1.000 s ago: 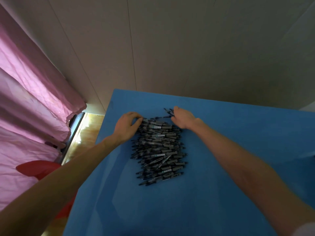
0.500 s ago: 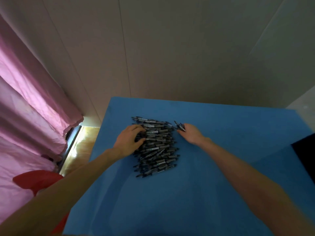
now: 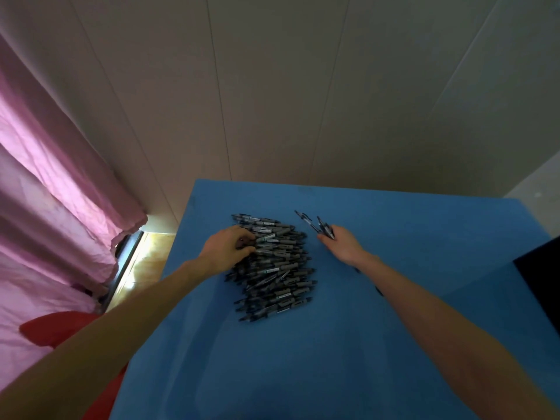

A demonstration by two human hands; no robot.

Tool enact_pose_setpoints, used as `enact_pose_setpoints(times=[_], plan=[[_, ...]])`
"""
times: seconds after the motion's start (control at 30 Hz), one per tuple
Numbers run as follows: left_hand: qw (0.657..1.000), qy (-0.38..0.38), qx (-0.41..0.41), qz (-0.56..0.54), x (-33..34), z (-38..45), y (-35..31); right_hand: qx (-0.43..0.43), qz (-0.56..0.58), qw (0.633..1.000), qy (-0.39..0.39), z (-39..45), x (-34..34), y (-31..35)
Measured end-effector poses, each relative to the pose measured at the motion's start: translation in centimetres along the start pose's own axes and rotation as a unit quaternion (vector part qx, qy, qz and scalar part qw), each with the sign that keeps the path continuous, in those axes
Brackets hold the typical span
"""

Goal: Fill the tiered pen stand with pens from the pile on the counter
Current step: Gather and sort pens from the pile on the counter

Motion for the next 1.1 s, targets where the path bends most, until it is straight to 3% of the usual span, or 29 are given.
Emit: enact_pose_setpoints(times=[0.33,0.73,1.1], plan=[[0.997,0.044,-0.004,-0.058,0.1,0.6,1.0,-0.013,0.044,0.999,-0.022,0.0,-0.4,0.0],[0.996,0.082,0.007,-0.039,-0.5,0.8,1.5,0.002,0.061,0.998,-0.024,-0.9,0.4,-1.1],[0.991,0.121,-0.042,-0.047,-0.3,0.6,2.4,0.006,0.064,0.998,-0.025,-1.9,0.5,-1.6]])
Point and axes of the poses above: each hand's wrist, its own z-axis towards the middle knuckle, its own x-axis out of the palm, y = z × x, the point moved 4 cm from there along z, towards the middle knuckle, and after that the axes turned 6 degrees about z, right-handed, at the moved point
